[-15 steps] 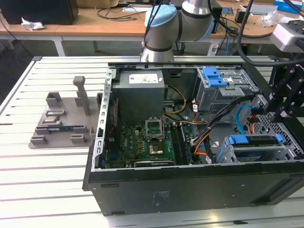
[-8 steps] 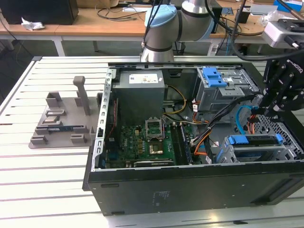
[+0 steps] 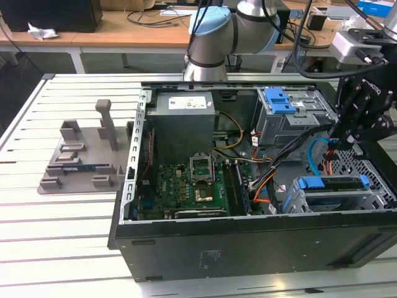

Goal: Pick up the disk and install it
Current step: 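Insert the first disk wire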

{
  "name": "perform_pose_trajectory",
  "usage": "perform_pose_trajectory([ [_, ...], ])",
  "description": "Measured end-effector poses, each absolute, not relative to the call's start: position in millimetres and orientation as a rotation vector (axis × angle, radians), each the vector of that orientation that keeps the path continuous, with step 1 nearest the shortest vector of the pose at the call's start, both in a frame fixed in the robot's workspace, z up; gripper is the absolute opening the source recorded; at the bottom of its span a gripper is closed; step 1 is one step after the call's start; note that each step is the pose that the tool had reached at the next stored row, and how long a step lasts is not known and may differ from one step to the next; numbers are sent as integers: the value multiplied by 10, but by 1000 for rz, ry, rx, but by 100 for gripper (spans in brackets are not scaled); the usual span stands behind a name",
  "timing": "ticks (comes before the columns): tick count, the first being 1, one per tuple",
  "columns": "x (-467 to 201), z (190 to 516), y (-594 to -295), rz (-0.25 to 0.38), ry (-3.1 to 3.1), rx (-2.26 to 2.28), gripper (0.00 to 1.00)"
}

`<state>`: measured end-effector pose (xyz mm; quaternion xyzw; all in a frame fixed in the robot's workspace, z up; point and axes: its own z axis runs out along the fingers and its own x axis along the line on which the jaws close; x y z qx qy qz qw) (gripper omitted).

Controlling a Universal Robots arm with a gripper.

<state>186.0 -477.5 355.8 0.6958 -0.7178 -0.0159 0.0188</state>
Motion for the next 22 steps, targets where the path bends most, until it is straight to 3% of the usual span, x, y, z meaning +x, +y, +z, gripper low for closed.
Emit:
perform_pose_trajectory([
  [4, 1860, 3558, -4775, -49, -2228, 2160, 35],
  [5, 1860, 3557, -4775, -49, -2228, 2160, 28],
  [6, 1860, 3558, -4775, -49, -2228, 2160, 28],
  [7, 1860, 3558, -4775, -49, -2228, 2160, 17],
  [22, 1844, 3557, -5040, -45, -2226, 2159, 17],
])
